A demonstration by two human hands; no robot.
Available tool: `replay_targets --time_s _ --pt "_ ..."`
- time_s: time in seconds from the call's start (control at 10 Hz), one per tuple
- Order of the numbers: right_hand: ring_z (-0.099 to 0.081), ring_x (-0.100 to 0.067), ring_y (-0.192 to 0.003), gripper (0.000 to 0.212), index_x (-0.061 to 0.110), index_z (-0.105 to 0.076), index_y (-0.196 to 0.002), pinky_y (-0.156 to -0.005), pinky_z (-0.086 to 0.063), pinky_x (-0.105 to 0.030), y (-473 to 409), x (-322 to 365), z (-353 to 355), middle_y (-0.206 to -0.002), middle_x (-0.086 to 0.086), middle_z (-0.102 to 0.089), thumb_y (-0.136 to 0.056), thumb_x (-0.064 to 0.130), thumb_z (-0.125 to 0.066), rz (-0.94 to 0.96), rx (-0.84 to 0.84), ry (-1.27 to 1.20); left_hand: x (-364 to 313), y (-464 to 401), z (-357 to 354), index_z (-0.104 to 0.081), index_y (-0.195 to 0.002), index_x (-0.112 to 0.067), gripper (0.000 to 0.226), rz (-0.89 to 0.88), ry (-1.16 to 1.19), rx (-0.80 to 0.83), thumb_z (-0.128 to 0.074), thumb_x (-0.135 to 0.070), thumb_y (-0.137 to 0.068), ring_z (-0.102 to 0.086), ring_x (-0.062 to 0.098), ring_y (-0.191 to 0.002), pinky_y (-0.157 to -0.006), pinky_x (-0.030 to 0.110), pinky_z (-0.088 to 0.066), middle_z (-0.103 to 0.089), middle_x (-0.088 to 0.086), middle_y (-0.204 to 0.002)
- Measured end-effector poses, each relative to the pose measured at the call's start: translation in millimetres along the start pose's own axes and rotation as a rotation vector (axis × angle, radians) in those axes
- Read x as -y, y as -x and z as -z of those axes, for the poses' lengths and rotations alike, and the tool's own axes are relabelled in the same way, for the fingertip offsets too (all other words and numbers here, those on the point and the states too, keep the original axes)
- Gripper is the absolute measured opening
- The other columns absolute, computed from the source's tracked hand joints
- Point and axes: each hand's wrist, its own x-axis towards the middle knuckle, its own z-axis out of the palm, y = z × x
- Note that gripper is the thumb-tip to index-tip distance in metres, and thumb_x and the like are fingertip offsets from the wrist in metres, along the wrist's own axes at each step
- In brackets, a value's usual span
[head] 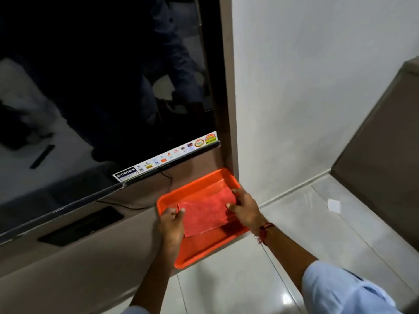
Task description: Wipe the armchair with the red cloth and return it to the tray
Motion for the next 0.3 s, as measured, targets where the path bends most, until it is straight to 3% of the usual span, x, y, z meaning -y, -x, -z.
replay_targets --time_s 0.1,0.2,0.3 --pt "-0.069 -0.032 -0.115 0.060 0.011 -0.053 -0.147 -0.105 -0.055 -0.034 -13.8 -1.1 -11.2 -0.127 -0.017 -0.073 -0.090 -0.005 -0.063 0.056 0.061 0.415 1.5 -13.7 -11.5 -0.065 -0.115 0.007 0.026 -0.010 -0.275 0.009 -0.064 -0.015 -0.100 -0.069 0.042 -0.108 -0.091 0.045 -0.049 -0.072 0.030 -0.113" --pt "-0.067 -0.032 -0.122 0.064 0.015 -0.052 -0.149 -0.108 -0.049 -0.029 -4.8 -0.4 3.6 -0.132 -0.015 -0.072 -0.088 -0.004 -0.058 0.106 0.099 0.576 -10.5 -10.8 -10.0 -0.055 -0.130 -0.002 0.041 -0.011 -0.497 0.033 -0.065 -0.016 -0.093 -0.067 0.042 -0.115 -0.094 0.043 -0.051 -0.070 0.025 -0.123" --pt "-0.073 -0.028 -0.112 0.053 0.025 -0.059 -0.140 -0.092 -0.050 -0.019 14.1 21.4 40.7 -0.125 -0.010 -0.075 -0.092 0.003 -0.059 0.130 0.021 0.534 -33.7 5.4 -14.4 -0.045 -0.140 0.001 0.059 -0.172 -0.612 0.022 -0.068 -0.018 -0.089 -0.063 0.041 -0.121 -0.099 0.042 -0.050 -0.066 0.025 -0.129"
